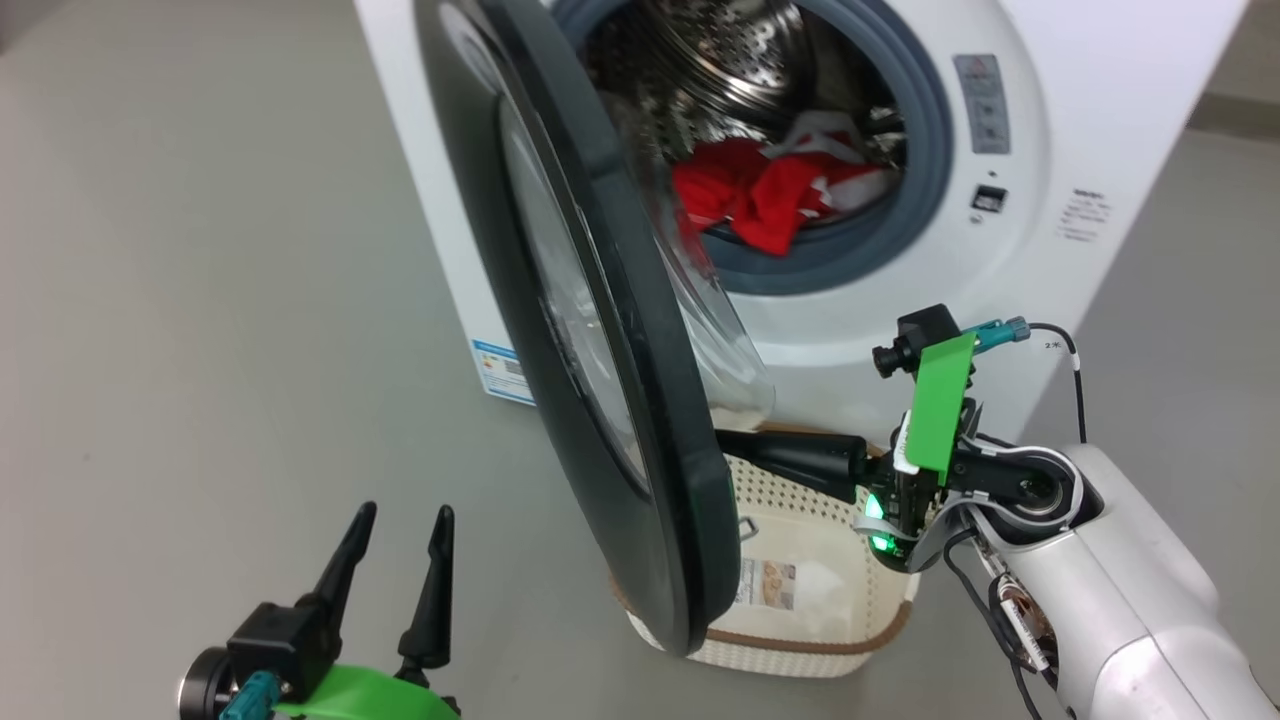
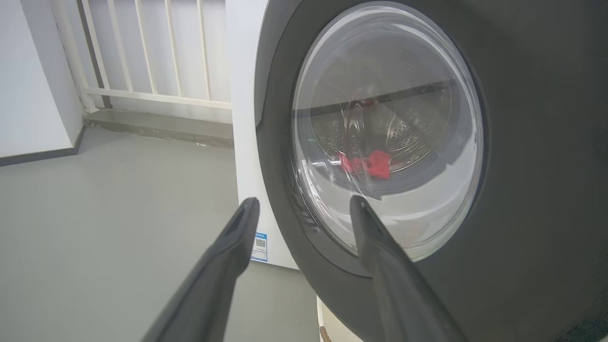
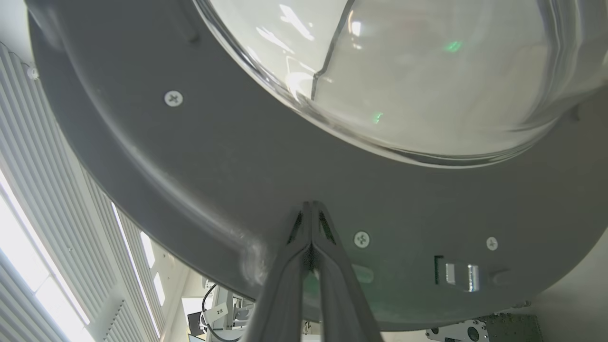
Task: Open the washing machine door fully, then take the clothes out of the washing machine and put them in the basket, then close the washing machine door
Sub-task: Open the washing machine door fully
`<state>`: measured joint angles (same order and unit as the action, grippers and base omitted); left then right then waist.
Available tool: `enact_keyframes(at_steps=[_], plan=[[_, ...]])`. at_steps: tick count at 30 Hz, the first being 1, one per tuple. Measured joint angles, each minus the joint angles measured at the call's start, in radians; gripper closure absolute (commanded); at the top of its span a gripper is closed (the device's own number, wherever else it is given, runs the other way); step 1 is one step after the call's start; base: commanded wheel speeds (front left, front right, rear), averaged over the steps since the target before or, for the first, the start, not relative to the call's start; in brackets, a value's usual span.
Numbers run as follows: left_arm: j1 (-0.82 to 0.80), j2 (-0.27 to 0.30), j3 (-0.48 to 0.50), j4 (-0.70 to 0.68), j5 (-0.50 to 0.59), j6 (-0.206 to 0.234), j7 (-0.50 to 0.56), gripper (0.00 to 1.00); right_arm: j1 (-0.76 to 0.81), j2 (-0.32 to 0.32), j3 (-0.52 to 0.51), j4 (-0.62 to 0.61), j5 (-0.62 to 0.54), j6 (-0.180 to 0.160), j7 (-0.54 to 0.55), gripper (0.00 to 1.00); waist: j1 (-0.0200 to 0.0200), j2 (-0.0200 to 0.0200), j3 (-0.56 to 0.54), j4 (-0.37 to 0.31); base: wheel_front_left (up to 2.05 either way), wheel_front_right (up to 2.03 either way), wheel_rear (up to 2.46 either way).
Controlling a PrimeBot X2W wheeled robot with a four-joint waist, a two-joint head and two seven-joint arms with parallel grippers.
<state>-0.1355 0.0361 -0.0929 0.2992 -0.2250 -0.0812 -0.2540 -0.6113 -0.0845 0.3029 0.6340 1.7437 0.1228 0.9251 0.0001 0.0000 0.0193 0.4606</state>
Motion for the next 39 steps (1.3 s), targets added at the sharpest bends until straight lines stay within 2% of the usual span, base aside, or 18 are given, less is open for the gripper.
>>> enact_keyframes(at_steps=[9,25,38,39], plan=[[0.02,0.004,0.028,-0.018,-0.016,0.0,0.0,0.0,0.008,0.014,0.041,-0.002,-0.006,0.0,0.0,1.0,0.0,0.0,-0.025,0.058,0.0,0.0,0.0],[0.049,0.004,0.029,-0.08,-0.042,0.023,0.0,0.0,-0.055,0.013,0.192,0.003,0.052,0.0,-0.012,1.0,0.0,0.0,0.007,0.079,0.0,0.0,0.0],[0.059,0.004,0.02,-0.084,-0.053,0.037,0.0,0.0,-0.07,0.015,0.219,0.01,0.067,0.0,-0.067,1.0,0.0,0.0,0.006,0.076,0.0,0.0,0.0],[0.059,0.004,0.017,-0.081,-0.053,0.037,0.0,0.0,-0.07,0.017,0.212,0.01,0.061,0.0,-0.078,0.92,0.0,0.0,0.004,0.074,0.0,0.0,0.0]])
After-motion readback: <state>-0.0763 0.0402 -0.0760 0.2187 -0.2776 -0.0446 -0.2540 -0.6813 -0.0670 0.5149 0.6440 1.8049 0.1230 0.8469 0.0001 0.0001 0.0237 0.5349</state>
